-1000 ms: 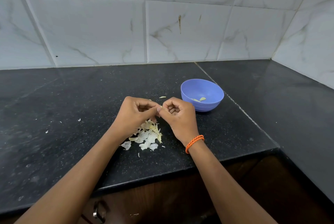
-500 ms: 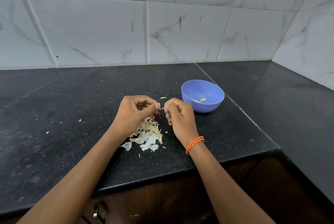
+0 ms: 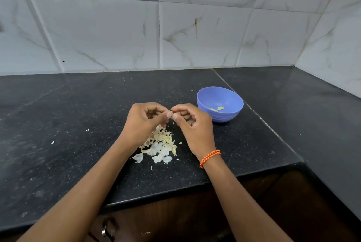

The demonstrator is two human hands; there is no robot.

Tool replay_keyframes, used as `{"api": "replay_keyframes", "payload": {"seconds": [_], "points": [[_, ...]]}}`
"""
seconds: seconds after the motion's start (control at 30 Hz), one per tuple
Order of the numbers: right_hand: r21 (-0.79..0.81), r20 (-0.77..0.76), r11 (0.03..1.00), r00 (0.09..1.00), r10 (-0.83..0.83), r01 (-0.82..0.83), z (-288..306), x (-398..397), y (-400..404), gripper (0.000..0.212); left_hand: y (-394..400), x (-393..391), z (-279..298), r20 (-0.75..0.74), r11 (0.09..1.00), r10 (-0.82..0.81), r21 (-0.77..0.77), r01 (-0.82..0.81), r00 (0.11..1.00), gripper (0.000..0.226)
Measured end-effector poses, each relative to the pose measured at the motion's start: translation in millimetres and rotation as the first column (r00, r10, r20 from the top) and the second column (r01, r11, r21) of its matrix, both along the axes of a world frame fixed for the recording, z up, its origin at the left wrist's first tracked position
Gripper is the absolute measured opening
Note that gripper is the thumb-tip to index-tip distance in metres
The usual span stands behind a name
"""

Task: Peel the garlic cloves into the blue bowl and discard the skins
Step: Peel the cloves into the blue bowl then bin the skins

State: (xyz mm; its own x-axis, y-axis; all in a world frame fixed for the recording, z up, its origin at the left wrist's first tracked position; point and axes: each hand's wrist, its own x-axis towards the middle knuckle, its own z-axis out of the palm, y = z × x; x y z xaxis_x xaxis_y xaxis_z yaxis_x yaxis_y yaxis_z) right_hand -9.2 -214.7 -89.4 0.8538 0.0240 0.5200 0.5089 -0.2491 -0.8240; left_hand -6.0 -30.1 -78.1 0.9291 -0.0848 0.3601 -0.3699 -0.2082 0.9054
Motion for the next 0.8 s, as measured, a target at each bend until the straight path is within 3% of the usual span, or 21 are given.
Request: {"api": "replay_keyframes", "payload": {"seconds": [0.47, 0.8], "points": [[0.221, -0.114, 0.964, 0.978, 0.174, -0.146, 3.1, -2.6, -0.3, 0.01, -2.4, -3.7, 2.5, 0.004, 0.997, -0.043, -0.068, 0.043, 0.999, 0.01], [0.223, -0.138, 0.963, 0.973, 0.185, -0.151, 3.2, -2.5, 0.1, 0.01, -5.3, -1.5, -0.4, 0.033, 0.998, 0.038, 0.044, -0.039, 0.999, 0.012]]}}
